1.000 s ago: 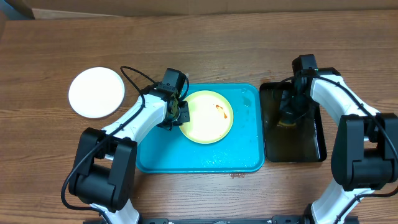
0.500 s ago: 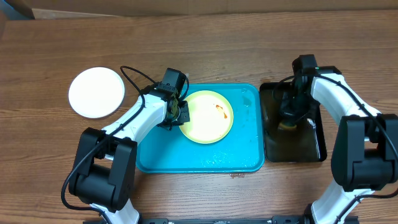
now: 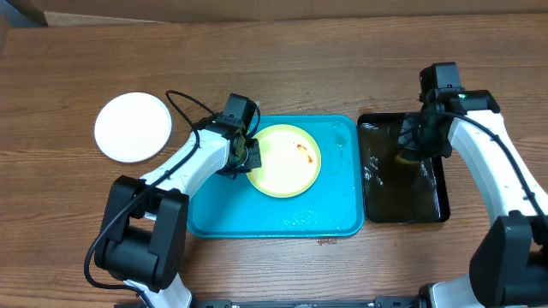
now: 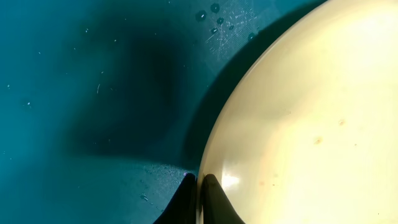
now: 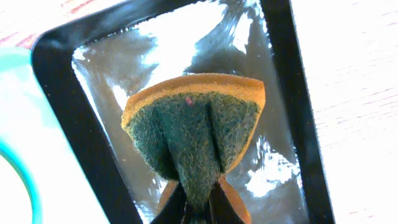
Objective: Clean dirty plates on tray and stack at the side
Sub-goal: 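Grasp the sponge and rub it in the black tray's water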
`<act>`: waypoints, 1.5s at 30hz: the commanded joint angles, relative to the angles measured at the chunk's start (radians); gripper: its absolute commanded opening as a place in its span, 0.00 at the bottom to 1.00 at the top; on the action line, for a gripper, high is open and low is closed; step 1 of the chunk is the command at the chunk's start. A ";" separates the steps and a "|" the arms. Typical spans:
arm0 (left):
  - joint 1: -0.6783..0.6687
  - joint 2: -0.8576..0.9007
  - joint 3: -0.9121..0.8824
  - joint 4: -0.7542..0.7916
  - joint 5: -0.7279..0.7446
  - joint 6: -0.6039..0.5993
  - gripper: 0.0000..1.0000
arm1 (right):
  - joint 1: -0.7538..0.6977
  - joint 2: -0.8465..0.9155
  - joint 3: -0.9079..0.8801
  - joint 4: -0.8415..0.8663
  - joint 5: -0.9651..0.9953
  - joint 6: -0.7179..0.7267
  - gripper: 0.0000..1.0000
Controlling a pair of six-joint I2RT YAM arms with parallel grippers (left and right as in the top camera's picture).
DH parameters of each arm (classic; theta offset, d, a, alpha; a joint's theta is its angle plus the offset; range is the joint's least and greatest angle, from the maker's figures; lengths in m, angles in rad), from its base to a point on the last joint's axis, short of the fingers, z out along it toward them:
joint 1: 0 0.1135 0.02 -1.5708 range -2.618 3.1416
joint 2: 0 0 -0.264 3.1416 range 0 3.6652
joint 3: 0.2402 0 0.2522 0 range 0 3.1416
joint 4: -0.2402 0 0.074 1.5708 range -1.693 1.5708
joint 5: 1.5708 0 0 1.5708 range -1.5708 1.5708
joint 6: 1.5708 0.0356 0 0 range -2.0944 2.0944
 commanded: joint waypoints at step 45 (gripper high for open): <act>-0.006 -0.027 -0.003 0.003 -0.003 -0.003 0.05 | 0.210 -0.033 0.027 -0.070 0.379 0.173 0.04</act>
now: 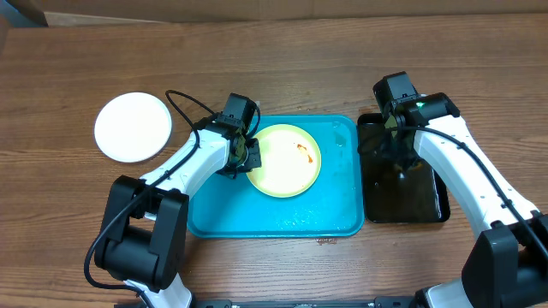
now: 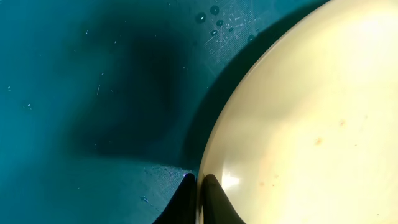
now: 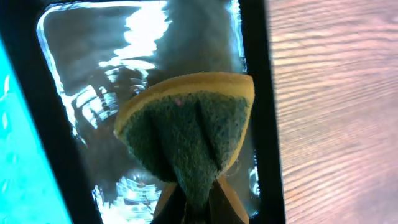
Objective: Clean dirty plates on tray and stack at the side
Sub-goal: 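Grasp the sponge and rub it in the black tray's water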
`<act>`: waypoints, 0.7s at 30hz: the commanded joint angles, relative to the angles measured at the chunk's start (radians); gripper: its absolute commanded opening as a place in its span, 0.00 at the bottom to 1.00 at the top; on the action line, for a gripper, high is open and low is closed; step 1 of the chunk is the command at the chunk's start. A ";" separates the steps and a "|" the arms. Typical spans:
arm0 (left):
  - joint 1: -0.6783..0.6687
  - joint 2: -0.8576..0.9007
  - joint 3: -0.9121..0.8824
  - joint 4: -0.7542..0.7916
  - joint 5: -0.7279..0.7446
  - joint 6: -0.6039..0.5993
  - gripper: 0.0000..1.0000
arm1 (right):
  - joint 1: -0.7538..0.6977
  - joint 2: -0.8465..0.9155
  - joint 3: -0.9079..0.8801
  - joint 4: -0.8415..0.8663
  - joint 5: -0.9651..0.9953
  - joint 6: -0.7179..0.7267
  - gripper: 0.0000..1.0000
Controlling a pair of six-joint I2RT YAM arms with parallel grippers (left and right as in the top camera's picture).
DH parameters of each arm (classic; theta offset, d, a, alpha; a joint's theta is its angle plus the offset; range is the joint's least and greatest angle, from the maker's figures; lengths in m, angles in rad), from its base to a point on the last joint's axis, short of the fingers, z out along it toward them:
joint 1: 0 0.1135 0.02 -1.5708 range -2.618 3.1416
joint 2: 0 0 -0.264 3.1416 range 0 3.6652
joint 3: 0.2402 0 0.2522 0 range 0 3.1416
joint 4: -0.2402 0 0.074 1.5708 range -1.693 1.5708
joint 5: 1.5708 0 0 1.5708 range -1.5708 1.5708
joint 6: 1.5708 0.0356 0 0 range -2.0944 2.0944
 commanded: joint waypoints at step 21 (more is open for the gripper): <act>-0.006 -0.027 -0.003 0.000 -0.003 -0.004 0.04 | -0.020 -0.026 0.026 0.073 -0.206 -0.084 0.04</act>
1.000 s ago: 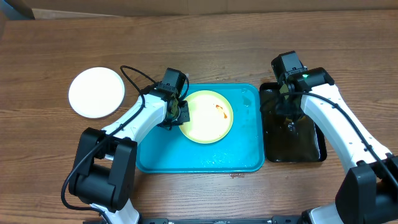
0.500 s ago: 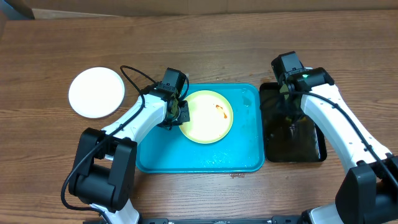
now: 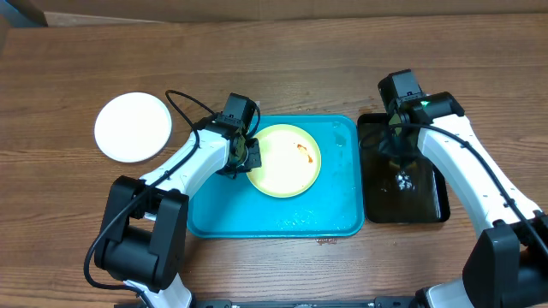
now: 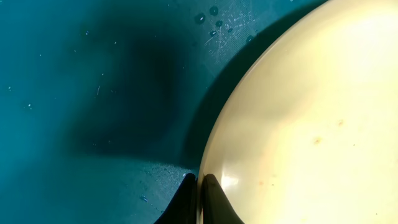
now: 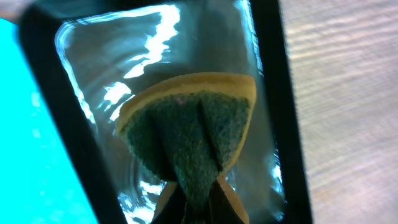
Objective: Clean dirty plates on tray and stack at the side
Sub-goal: 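Grasp the sponge and rub it in the black tray's water, then carry the wet sponge left and scrub the yellow plate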
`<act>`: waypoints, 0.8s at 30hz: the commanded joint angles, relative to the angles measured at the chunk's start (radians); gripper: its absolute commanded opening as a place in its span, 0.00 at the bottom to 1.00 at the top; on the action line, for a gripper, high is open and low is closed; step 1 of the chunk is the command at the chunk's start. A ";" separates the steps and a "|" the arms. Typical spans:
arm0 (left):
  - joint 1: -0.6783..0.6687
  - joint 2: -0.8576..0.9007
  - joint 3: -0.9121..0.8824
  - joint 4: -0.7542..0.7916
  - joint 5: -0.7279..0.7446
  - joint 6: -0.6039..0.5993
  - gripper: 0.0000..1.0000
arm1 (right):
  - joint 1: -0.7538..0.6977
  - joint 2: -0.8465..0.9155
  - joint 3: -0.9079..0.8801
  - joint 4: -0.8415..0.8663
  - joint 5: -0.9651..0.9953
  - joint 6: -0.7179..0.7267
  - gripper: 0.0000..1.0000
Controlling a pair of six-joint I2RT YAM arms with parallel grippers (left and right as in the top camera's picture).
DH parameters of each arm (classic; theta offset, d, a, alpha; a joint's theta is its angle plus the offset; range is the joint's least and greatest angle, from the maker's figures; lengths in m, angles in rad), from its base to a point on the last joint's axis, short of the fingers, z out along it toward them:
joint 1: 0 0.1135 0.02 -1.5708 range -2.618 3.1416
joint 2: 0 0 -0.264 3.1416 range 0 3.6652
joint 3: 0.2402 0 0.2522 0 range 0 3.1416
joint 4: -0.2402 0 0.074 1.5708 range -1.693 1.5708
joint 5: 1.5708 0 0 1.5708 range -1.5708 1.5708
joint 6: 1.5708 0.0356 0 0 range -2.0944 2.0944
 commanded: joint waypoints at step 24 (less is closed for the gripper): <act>-0.006 -0.026 -0.003 -0.008 0.048 -0.081 0.05 | 0.377 0.100 0.026 0.406 -0.074 -0.113 0.04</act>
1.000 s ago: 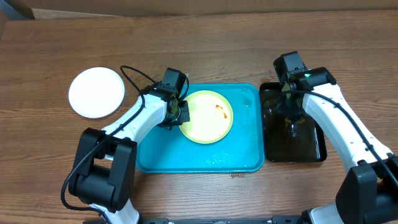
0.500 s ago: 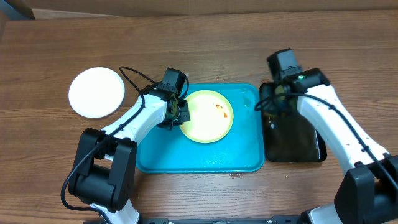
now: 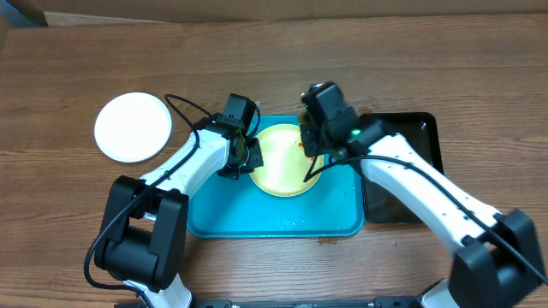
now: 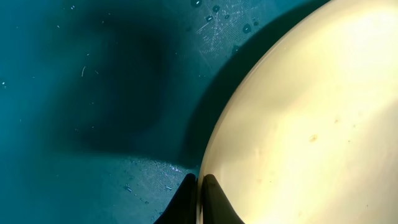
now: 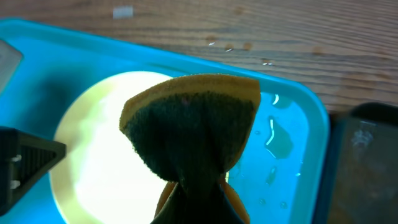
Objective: Clean dirty plates on tray and stack at the side
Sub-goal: 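Carry the wet sponge left and scrub the yellow plate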
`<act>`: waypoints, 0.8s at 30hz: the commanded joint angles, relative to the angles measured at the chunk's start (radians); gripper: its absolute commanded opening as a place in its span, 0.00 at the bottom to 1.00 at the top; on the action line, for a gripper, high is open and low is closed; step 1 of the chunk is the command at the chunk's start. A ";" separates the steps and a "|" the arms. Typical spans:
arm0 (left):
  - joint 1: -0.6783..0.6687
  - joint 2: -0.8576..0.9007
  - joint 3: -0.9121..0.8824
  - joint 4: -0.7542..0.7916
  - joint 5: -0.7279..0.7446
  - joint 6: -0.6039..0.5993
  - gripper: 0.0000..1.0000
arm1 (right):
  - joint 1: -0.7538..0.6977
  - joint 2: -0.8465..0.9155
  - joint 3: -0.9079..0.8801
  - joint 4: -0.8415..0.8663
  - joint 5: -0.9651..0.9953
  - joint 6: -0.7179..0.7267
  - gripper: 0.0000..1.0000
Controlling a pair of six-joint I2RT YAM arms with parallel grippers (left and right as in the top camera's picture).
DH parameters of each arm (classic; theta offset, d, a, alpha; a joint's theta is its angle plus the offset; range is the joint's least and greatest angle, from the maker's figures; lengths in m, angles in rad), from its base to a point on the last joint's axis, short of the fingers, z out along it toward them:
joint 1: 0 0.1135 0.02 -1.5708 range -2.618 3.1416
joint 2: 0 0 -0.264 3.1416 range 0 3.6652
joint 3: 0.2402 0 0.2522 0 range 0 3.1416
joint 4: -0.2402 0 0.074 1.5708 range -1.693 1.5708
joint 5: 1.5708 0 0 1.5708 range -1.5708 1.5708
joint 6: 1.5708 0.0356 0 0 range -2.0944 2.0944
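Note:
A pale yellow plate [image 3: 278, 167] with small orange specks lies in the blue tray [image 3: 274, 218]. My left gripper [image 4: 199, 182] is shut on the plate's left rim [image 4: 208, 155], one finger on each side. My right gripper [image 5: 198, 193] is shut on a folded sponge [image 5: 189, 127], green scrubbing side towards the camera with a yellow edge, and holds it over the plate's right part [image 5: 93, 155]. In the overhead view the right gripper [image 3: 315, 145] is over the plate's upper right. A clean white plate [image 3: 133, 127] lies on the table at the left.
A black tray of water [image 3: 411, 171] stands right of the blue tray. Water drops [image 5: 273, 140] lie on the blue tray's right side. The wooden table [image 3: 274, 60] runs around both trays.
My right gripper has moved left with the sponge, from over the black water tray to over the yellow plate. My left gripper still grips the plate's rim.
My left gripper has held the yellow plate's left rim throughout. My right gripper held the sponge over the black water tray at all three earlier moments, shifting about within it. Now the sponge is above the plate in the blue tray.

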 commanded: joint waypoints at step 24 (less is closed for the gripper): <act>-0.007 -0.025 -0.003 0.001 -0.019 -0.001 0.04 | 0.039 0.327 0.026 0.071 -0.043 -0.034 0.04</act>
